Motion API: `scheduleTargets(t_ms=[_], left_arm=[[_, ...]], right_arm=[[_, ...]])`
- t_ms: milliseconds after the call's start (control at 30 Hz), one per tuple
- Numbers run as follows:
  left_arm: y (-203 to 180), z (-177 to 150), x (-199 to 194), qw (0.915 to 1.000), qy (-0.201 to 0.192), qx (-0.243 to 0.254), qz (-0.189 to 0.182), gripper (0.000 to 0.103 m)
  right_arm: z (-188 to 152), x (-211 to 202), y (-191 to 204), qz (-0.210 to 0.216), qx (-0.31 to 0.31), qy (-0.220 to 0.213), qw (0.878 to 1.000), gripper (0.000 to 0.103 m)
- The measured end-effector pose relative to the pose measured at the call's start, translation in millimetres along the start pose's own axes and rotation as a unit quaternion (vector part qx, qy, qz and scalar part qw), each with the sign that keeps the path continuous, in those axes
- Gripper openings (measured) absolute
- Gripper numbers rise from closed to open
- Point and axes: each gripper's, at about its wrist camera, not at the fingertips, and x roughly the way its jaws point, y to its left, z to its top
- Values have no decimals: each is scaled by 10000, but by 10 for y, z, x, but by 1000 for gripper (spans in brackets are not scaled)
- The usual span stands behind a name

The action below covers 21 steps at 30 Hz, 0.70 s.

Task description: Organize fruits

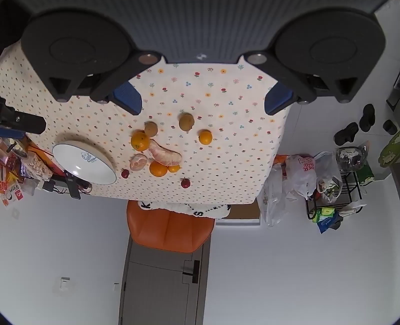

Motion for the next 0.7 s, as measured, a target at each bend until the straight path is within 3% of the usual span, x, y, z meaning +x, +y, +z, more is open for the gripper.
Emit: scheduleTargets(t_ms=[700], left_arm=[[-14,-28,36,10000,13,21,-33,103]], right_arm=[[-19,-8,-46,0,28,-47,10000,103]])
